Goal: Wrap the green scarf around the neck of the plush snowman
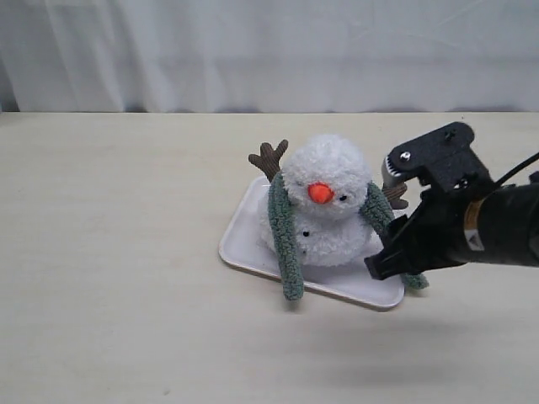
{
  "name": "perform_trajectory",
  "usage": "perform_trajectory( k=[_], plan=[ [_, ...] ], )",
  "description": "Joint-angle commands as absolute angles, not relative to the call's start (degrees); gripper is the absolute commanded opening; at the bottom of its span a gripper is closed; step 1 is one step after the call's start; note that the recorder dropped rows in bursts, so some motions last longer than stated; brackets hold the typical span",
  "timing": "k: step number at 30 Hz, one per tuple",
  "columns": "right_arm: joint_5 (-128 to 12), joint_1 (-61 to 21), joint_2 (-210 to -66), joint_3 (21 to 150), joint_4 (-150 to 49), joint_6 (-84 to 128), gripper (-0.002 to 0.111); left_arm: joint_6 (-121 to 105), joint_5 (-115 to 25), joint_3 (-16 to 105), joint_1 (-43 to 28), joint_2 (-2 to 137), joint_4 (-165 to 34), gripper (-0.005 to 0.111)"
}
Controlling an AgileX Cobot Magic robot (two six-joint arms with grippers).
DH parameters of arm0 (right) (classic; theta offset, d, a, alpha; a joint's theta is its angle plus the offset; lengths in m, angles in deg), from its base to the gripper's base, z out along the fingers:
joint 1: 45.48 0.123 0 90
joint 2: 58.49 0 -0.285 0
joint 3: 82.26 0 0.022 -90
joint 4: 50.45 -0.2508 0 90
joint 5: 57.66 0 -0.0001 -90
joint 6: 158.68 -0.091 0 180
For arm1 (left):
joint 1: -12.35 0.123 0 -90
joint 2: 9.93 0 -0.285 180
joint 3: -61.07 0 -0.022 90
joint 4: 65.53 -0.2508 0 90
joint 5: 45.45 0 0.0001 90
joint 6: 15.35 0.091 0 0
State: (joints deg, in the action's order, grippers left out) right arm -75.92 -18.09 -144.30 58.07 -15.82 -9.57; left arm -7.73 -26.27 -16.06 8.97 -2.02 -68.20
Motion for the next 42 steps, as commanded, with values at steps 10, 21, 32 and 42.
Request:
perform_trajectory(
  k=[10, 21, 32, 42],
  plan=[
    [-73.4, -22.2, -159.1, 61.6, -8.8, -11.5, 0.061, -7.9, -27.0, -16.1, 8.9, -2.1, -68.0, 0.000],
    [-71.4, -22.2, -163.0, 62.3, 5.0, -23.3, 0.040, -7.9, -27.0, -16.1, 8.9, -2.1, -68.0, 0.000],
    [-69.1, -18.5, -160.5, 62.3, -0.2, -23.3, 0.004, -7.9, -27.0, -16.1, 8.9, -2.1, -68.0, 0.000],
    [-66.1, -17.3, -158.8, 61.3, -18.8, -16.0, 0.004, -7.9, -26.9, -16.1, 8.9, -2.1, -68.0, 0.000]
  ],
)
